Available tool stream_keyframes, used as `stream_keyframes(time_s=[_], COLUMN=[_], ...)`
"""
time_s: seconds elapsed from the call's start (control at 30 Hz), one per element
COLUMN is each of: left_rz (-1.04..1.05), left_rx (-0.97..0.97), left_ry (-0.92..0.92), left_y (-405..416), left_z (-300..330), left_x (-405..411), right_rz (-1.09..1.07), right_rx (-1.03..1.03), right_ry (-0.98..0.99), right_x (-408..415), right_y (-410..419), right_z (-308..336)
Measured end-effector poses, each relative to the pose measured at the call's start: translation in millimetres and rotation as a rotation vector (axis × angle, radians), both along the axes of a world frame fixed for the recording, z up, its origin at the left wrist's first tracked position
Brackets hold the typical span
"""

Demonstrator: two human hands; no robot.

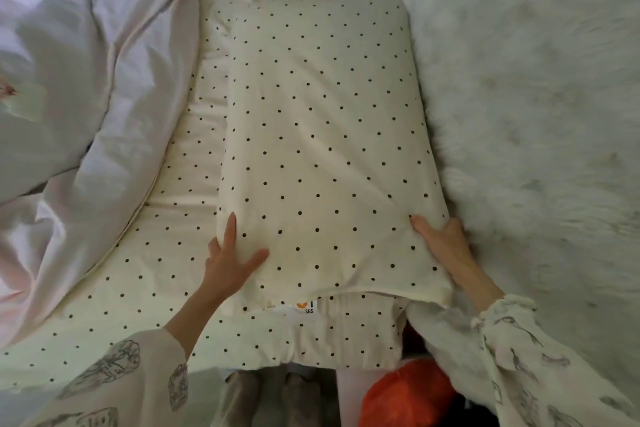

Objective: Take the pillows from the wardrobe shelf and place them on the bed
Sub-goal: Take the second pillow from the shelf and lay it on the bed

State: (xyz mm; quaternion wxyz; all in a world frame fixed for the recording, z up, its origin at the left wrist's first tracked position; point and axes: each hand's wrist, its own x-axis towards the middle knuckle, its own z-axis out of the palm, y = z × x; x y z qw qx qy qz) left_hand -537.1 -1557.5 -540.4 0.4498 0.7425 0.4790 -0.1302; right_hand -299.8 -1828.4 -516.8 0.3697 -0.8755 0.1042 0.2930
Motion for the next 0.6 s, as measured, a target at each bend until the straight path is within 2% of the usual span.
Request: stream_keyframes(time_s=[0.2,0.33,0.47,0.6], left_rz=[-0.072,-0.175,-0.264,-0.433], left_rx=[-0.067,-0.063,0.072,0.152], left_ry=[0.081,0.132,0.090,0.062], left_y=[11.2,19.4,25.4,29.4], left_z=[-4.4,9.7,21.9,31.0], left_x=[-0.6,-4.1,-4.4,3.8], right_rz=[-0.047,0.015,0.336,0.617], right_rx=[0.031,-0.128,-0.325,-0.547], right_ry=[0.004,-0.091,-0.288,-0.344], right_x=[-9.1,-30.8,-45.1,-49.3], right_y=[4.1,8.6,21.1,60.2], right_z=[4.9,18.3,32.9,41.5])
